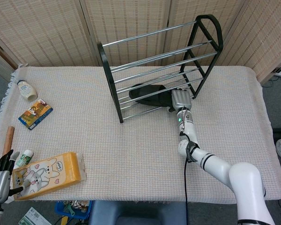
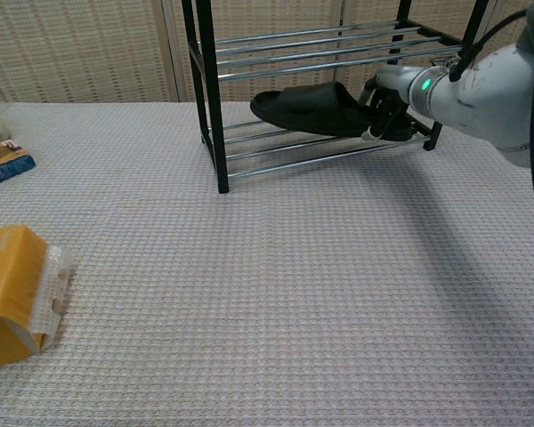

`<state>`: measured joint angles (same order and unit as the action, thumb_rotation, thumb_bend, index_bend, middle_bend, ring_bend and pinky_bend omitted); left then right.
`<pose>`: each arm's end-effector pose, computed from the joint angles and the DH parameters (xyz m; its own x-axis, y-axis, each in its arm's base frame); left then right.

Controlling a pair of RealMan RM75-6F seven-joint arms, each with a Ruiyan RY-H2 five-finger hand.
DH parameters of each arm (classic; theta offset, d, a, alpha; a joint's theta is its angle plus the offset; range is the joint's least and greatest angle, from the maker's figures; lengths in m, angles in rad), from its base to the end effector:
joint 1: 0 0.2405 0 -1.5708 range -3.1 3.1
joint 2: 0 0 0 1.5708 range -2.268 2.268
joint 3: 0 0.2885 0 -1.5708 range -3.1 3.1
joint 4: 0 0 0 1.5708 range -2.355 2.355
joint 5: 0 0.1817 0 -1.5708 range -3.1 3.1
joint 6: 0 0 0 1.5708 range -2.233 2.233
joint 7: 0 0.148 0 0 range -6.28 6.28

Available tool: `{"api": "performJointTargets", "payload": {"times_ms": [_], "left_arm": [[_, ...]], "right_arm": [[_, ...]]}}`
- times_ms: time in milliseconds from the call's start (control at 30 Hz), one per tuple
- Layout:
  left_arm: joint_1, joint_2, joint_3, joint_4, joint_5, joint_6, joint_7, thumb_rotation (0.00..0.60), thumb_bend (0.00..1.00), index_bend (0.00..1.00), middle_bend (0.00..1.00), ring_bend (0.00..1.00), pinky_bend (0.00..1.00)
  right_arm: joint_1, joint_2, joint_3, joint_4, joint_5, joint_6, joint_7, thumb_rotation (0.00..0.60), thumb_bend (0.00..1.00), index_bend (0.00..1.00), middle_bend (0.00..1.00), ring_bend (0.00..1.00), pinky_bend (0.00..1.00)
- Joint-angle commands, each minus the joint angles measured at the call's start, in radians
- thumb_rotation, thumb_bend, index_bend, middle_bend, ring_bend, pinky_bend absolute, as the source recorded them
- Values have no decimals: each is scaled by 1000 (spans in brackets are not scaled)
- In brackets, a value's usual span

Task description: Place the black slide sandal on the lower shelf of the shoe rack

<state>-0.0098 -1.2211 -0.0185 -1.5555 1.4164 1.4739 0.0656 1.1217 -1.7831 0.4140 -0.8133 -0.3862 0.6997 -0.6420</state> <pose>-0.3598 0.1527 0.1669 0.4026 0.0832 0.9116 0.9010 0.1398 -0.4107 -0.1388 -0.5061 0.0001 0.3918 -0.2784 0.8769 -0.9076 0.0392 0.4180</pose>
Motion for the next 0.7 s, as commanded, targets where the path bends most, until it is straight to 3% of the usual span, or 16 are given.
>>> {"api": "performJointTargets", "payload": {"times_ms": [33, 267, 367, 467, 533, 700], "left_arm": [[2, 3, 1, 2, -2, -2, -5, 600, 244, 88, 0, 0, 172], [4, 11, 9, 11, 3, -11, -33, 600, 244, 88, 0, 0, 171], [6, 10, 8, 15, 2, -10, -38, 600, 243, 88, 0, 0, 172], [6, 9, 9, 17, 3, -11, -40, 600, 244, 88, 0, 0, 171], [6, 7, 9, 19, 3, -13, -40, 600, 244, 88, 0, 0, 171], [2, 3, 9, 19, 9, -17, -38, 600, 243, 88, 0, 0, 171]], "right_arm": [[16, -17, 9, 18, 15, -15, -3, 600, 608, 0, 174, 197, 354], [25, -38, 20, 46, -10, -31, 50, 600, 567, 0, 114, 111, 271], [23, -42, 19, 54, -22, -39, 67, 600, 421, 0, 82, 66, 223], [15, -34, 16, 44, -41, -45, 86, 600, 173, 0, 36, 19, 182], [2, -18, 7, 20, -68, -47, 104, 600, 68, 0, 19, 0, 158], [-39, 34, -38, -48, -132, -18, 108, 600, 63, 0, 26, 0, 158]]}}
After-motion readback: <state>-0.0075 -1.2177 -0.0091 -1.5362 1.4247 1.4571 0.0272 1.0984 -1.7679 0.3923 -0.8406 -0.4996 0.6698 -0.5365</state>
